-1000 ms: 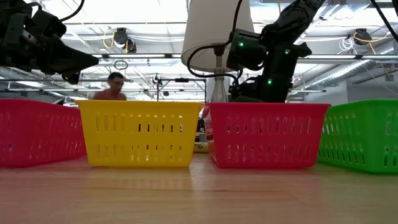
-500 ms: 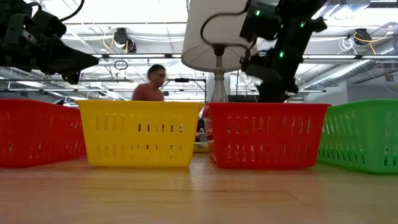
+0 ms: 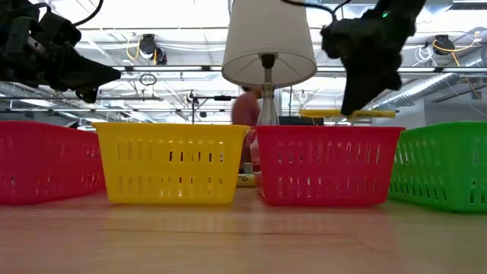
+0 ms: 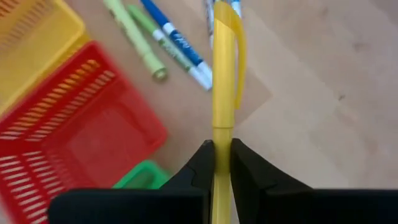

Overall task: Pick & Place Markers
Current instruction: Put the yellow pen into the green bin

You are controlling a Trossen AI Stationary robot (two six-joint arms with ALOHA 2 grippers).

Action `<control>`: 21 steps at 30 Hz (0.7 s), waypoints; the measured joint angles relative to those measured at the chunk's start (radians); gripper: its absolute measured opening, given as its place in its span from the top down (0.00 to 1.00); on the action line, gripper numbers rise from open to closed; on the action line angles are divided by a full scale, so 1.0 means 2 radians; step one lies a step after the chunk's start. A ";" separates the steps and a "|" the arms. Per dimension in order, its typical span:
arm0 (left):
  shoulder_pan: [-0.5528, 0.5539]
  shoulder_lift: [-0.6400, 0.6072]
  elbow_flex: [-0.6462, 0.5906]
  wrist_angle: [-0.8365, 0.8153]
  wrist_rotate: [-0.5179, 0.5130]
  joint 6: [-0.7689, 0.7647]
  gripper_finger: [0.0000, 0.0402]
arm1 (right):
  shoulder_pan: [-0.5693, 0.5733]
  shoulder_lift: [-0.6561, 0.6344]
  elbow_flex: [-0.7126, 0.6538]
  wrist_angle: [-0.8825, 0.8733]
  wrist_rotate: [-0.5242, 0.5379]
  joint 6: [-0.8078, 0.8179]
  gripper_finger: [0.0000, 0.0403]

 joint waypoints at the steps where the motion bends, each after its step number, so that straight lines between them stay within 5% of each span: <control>1: 0.000 0.000 0.000 0.000 0.000 0.000 0.95 | 0.009 -0.003 0.000 -0.002 0.000 0.015 0.94; 11: 0.000 0.000 0.000 0.000 0.000 0.000 0.95 | 0.099 -0.009 0.000 -0.036 -0.040 0.169 0.94; 21: 0.000 0.000 0.000 0.000 0.000 0.000 0.95 | 0.186 -0.002 0.000 0.029 -0.034 0.295 0.94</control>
